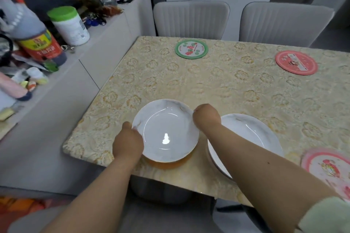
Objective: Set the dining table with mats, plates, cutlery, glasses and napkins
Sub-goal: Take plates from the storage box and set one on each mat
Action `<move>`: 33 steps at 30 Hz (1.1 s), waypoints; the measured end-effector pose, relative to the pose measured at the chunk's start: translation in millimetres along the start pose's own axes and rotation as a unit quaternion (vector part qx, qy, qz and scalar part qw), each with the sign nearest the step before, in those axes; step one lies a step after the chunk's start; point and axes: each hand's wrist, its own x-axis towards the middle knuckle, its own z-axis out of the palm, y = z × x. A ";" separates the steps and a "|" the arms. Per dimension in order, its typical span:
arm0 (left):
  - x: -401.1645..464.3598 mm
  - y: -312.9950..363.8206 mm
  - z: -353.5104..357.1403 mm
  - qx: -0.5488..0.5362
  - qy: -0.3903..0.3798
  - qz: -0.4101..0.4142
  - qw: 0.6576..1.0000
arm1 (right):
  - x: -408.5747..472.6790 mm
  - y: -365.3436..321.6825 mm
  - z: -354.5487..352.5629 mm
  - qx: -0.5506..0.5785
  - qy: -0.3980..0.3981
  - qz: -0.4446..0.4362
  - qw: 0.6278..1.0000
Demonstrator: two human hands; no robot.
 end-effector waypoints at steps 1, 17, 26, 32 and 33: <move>0.9 -2.2 3.2 0.008 -0.016 -0.009 1.000 | 1.6 -1.2 5.0 -0.029 -0.011 0.005 0.999; 5.1 -11.8 27.7 0.037 -0.078 -0.035 0.996 | 1.7 4.1 25.3 -0.191 0.021 -0.019 0.981; -22.9 79.7 34.7 0.113 0.010 0.182 0.977 | -9.2 71.3 -38.4 -0.045 0.245 -0.035 0.968; -69.2 110.1 72.6 0.182 -0.140 0.270 0.935 | -52.6 161.3 -57.5 -0.071 0.214 0.184 0.957; -74.3 111.1 77.7 0.190 -0.156 0.267 0.932 | -58.1 169.4 -54.8 -0.076 0.185 0.199 0.959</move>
